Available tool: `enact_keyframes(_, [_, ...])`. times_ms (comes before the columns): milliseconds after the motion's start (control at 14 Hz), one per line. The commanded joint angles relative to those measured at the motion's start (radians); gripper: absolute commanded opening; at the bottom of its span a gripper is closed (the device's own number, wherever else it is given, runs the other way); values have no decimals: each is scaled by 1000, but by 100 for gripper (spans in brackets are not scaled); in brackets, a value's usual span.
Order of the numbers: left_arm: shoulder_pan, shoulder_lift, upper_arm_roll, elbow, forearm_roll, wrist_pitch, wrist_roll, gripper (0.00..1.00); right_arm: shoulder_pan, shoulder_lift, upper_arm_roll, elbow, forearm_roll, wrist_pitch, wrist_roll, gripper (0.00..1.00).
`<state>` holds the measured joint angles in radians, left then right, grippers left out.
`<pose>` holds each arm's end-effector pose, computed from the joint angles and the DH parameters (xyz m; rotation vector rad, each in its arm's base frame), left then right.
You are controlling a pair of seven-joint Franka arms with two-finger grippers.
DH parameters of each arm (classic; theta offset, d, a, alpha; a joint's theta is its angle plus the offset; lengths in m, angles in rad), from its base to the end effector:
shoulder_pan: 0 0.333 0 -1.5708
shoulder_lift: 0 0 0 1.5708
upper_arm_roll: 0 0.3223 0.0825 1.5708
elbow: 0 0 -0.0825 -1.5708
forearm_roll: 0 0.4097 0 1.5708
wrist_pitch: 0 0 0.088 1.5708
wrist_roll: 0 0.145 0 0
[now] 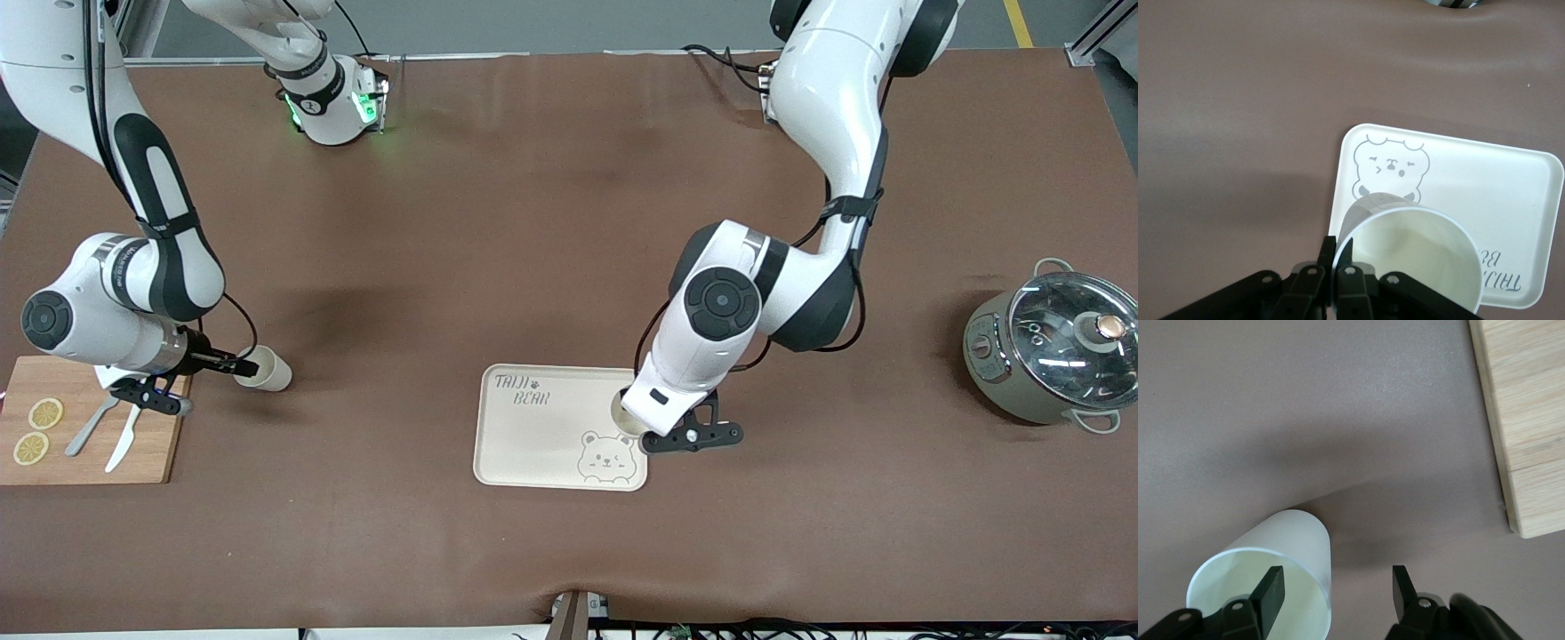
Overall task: Place white IKEA cup upright on tray with both arms
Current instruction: 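Carry the cup with the left gripper over the tray, then lower the cup upright onto the tray and open the left gripper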
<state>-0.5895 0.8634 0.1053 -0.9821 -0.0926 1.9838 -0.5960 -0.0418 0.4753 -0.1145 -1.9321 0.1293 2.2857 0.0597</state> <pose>0.7096 -0.4162 0.3185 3.0510 0.1535 0.1782 0.6204 -0.0911 0.1802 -3.0574 0.4575 0.1773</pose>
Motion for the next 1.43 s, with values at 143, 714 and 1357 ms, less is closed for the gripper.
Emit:
enact_keyframes(143, [-10,68,-10,25,-16,90,-19,0,-6,-14,10,-21,41,14,-18,38])
enact_keyframes(714, [-26,140,-24,23,-15,213,-44,0,-9,-15,12,-24,52,6,-46,0])
enact_keyframes(1357, [-27,207,-22,8,-13,294,-42,0,-10,-21,10,-18,58,-17,-46,0])
